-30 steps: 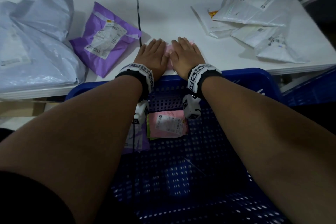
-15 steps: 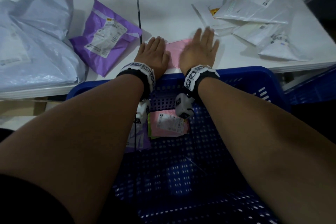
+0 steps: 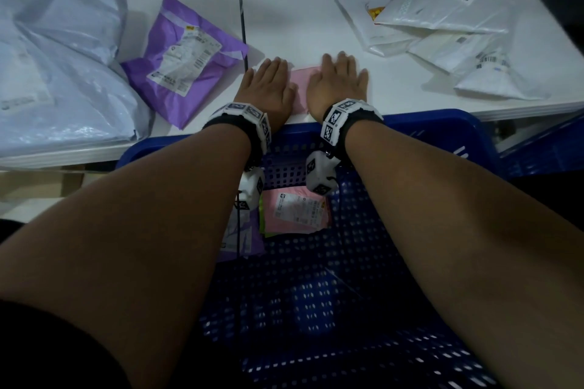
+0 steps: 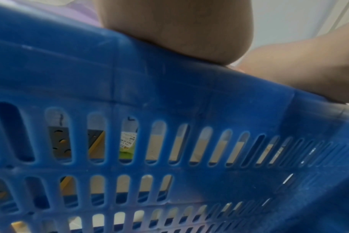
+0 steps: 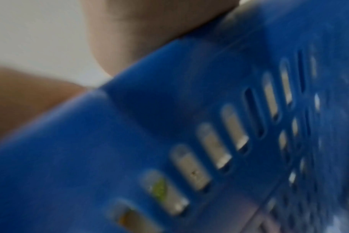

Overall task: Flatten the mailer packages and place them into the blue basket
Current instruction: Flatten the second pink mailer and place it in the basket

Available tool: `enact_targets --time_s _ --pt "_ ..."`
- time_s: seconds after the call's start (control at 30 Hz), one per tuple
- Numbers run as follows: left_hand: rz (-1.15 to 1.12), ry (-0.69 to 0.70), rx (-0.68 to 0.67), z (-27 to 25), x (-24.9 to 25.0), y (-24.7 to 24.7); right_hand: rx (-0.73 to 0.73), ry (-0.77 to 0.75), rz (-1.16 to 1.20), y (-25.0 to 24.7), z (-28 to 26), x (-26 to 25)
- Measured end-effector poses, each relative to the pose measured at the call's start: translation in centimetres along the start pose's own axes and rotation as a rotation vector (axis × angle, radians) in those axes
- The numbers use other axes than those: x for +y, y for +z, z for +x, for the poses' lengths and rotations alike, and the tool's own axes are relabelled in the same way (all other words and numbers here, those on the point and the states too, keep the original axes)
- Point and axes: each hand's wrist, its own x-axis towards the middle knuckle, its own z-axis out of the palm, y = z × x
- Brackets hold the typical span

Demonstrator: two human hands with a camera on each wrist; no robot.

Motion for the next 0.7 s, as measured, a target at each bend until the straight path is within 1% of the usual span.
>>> enact_targets --time_s 0.07,0.17,0.2,0.23,0.27,0.3,0.33,0.37,0.4,0.43,0.5,0.57,0.63,0.7 --pt "-0.010 -0.003 0.006 -0.05 0.02 -0.02 0.023 0.108 0.021 -0.05 -0.09 0.07" --pt "-0.014 0.004 0.012 -0.13 0.06 -0.15 0.053 0.225 0.032 -0.42 -0.27 0.21" --pt "-0.012 0.004 0.014 -0.16 0.09 -0.15 0.073 0.243 0.041 -0.53 -0.34 0.27" --pt "-0.005 0.003 0.017 -0.19 0.11 -0.16 0.113 0.219 0.042 -0.55 -0.41 0.25" --pt "0.003 0.003 0.020 -0.18 0.11 -0.12 0.161 0.141 0.029 -0.47 -0.49 0.12" --pt "0.008 0.002 0.017 -0.15 0.11 -0.10 0.189 0.021 0.008 -0.36 -0.56 -0.07" --pt "0.006 -0.002 0.013 -0.11 0.15 -0.04 0.178 -0.121 -0.007 -0.29 -0.57 -0.30" --pt "0.001 -0.009 0.013 -0.06 0.17 0.01 0.130 -0.244 -0.006 -0.22 -0.53 -0.48" --pt "-0.003 -0.015 0.015 -0.01 0.18 0.07 0.065 -0.321 0.005 -0.18 -0.39 -0.55" --pt "-0.005 -0.018 0.014 0.03 0.21 0.08 0.008 -0.348 0.025 -0.15 -0.21 -0.50" --pt "-0.001 -0.017 0.003 0.13 0.17 0.11 -0.044 -0.316 0.065 -0.06 0.29 -0.30" --pt "0.004 -0.017 -0.002 0.14 0.11 0.11 -0.063 -0.239 0.073 -0.04 0.41 -0.39" --pt "0.005 -0.012 -0.005 0.15 0.09 0.09 -0.070 -0.143 0.066 -0.04 0.32 -0.48" --pt "0.003 -0.007 -0.004 0.14 0.05 0.05 -0.046 -0.009 0.065 0.00 0.20 -0.43"
